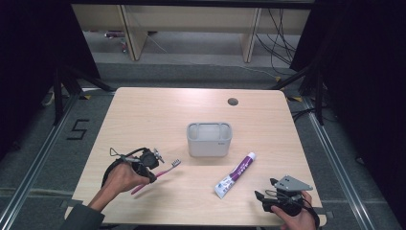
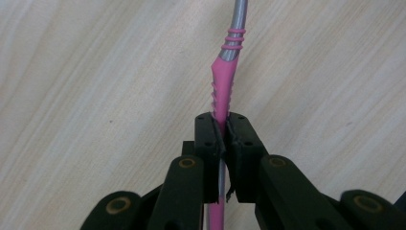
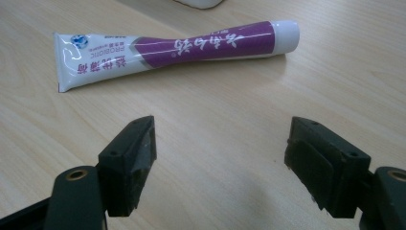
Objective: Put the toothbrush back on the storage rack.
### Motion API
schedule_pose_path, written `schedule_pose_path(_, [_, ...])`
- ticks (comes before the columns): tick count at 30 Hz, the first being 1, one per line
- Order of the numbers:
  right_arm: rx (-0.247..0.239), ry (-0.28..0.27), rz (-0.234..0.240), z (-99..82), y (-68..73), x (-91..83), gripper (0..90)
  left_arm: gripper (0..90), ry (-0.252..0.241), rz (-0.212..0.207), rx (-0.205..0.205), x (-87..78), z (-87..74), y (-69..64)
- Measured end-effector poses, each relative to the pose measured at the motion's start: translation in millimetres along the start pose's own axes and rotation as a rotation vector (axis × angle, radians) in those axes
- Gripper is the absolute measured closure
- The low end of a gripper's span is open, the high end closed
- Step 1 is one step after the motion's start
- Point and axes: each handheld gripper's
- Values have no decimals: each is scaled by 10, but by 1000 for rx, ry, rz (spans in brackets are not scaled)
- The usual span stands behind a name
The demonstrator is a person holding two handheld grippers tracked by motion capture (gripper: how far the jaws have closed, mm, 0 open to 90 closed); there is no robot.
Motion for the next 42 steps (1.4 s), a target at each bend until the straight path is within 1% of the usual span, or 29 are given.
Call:
schedule_pose_path(3, [3, -3, 0, 1, 3, -2, 262, 836, -46, 12, -2, -35, -22, 5])
schedule_pose_path(4, [7, -1, 5, 1, 5, -1, 262, 836, -65, 5, -8, -55, -30, 4])
schedule_pose_path(5, [4, -4, -3, 0, 4, 0, 262, 836, -82, 10, 2, -67, -32, 12])
schedule_pose_path(8, [3, 0, -4, -1, 0, -1, 262, 836, -162, 16, -16, -127, -53, 23])
schedule_pose_path(10, [4, 1, -5, -2, -1, 0, 262, 836, -202, 23, -30, -172, -65, 32])
schedule_pose_path(11, [5, 0, -5, -2, -1, 0, 262, 836, -225, 25, -44, -188, -71, 32])
schedule_pose_path(12, [6, -1, -2, -3, -1, 3, 262, 836, -268, 21, -65, -214, -78, 40])
schedule_pose_path(13, [12, 0, -2, -3, 0, 1, 262, 836, -305, 27, -52, -235, -81, 65])
schedule_pose_path(14, [9, -3, -3, -3, -7, 4, 262, 836, -335, 29, -63, -254, -85, 71])
schedule_pose_path(16, [22, 8, 4, -5, -2, 6, 262, 836, -380, 32, -72, -283, -88, 86])
schedule_pose_path(18, [33, 10, 0, -7, 9, 3, 262, 836, -414, 21, -71, -301, -89, 86])
schedule_pose_path(19, [32, 9, 3, -6, 9, 5, 262, 836, -430, 25, -74, -307, -91, 82])
schedule_pose_path(20, [22, 2, -4, -6, 4, 7, 262, 836, -467, 31, -76, -303, -91, 81])
schedule_pose_path(23, [31, 10, 3, -5, 14, 9, 262, 836, -534, 24, -93, -319, -94, 77])
schedule_pose_path(24, [22, 4, -1, -3, 8, 11, 262, 836, -534, 24, -93, -319, -94, 77])
schedule_pose_path(25, [20, -1, -3, -3, 3, 17, 262, 836, -561, 29, -93, -328, -93, 78])
schedule_pose_path(26, [20, -1, -3, -3, 3, 17, 262, 836, -561, 29, -93, -328, -93, 78])
schedule_pose_path(27, [-3, -10, -11, 3, -11, 24, 262, 835, -585, 30, -95, -334, -88, 76])
schedule_pose_path(28, [-3, -10, -10, 3, -11, 24, 262, 836, -629, 34, -107, -345, -75, 60])
schedule_pose_path(31, [6, -8, -8, 1, -11, 22, 262, 835, -699, 24, -115, -367, -46, 49])
schedule_pose_path(32, [15, -7, -9, 0, -7, 20, 262, 836, -713, 25, -113, -374, -37, 46])
schedule_pose_path(33, [20, -6, -10, -1, -6, 17, 262, 836, -735, 17, -129, -373, -22, 35])
schedule_pose_path(34, [19, -8, -9, -1, -7, 17, 262, 836, -760, 8, -130, -371, -7, 37])
schedule_pose_path(36, [16, -9, -9, 0, -8, 19, 262, 836, -772, 11, -136, -369, 1, 32])
schedule_pose_path(37, [15, -9, -9, 0, -6, 20, 262, 835, -796, 8, -139, -371, 29, 30])
schedule_pose_path(38, [15, -4, -5, 1, -4, 19, 262, 836, -805, 11, -145, -378, 40, 27])
schedule_pose_path(39, [27, 6, 2, 2, 6, 16, 262, 835, -818, 5, -148, -378, 53, 30])
schedule_pose_path(40, [6, -6, -5, 3, -9, 21, 262, 835, -818, 5, -148, -378, 53, 30])
schedule_pose_path(42, [-15, -20, -6, 4, -24, 32, 262, 836, -844, 1, -155, -381, 98, 41])
Point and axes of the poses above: each handheld gripper's, and its own axes: x roughly forward along the jaws, z roughly out of its top, y roughly to its left, and after that the axes turned 7 degrees about -z, right-handed
